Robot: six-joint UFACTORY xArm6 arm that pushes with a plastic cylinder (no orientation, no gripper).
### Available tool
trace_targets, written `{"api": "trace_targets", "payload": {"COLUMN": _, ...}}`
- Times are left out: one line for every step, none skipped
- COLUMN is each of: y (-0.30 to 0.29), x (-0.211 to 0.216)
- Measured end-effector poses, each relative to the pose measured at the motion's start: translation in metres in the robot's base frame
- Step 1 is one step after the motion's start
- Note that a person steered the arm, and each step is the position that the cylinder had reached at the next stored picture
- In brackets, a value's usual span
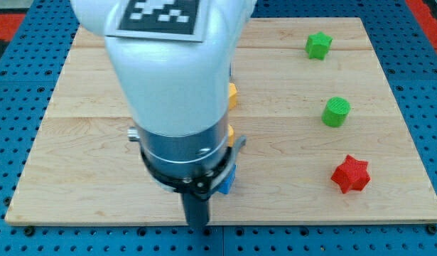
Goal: Push the blue cube into the yellow heart
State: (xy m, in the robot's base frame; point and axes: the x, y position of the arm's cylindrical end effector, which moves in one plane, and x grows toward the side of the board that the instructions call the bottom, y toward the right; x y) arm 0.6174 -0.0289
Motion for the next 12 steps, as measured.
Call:
{"api": "trace_targets", "payload": {"y": -0.003, "x": -0.030}}
{"api": "trace_targets", "payload": {"y": -0.006, "x": -0.061}}
{"api": "trace_targets", "payload": {"y": -0.001, "x": -0.064}}
{"api": "trace_targets", "payload": {"y": -0.001, "x": -0.028}}
{"api": "trace_targets", "payload": {"y": 0.000, "x": 0.001}}
{"api": "trace_targets", "payload": {"y": 0.032, "x": -0.019}}
{"api": "trace_targets", "payload": {"y": 0.039, "x": -0.035}}
{"api": "trace_targets", "payload": {"y": 0.039, "x": -0.035}}
{"api": "trace_targets", "payload": {"y": 0.038, "x": -0.053}}
{"api": "trace_targets", "payload": {"y": 0.038, "x": -0.067}}
{"api": "trace_targets", "payload": {"y": 0.038, "x": -0.071}}
{"api": "trace_targets", "payload": {"y": 0.038, "x": -0.073}}
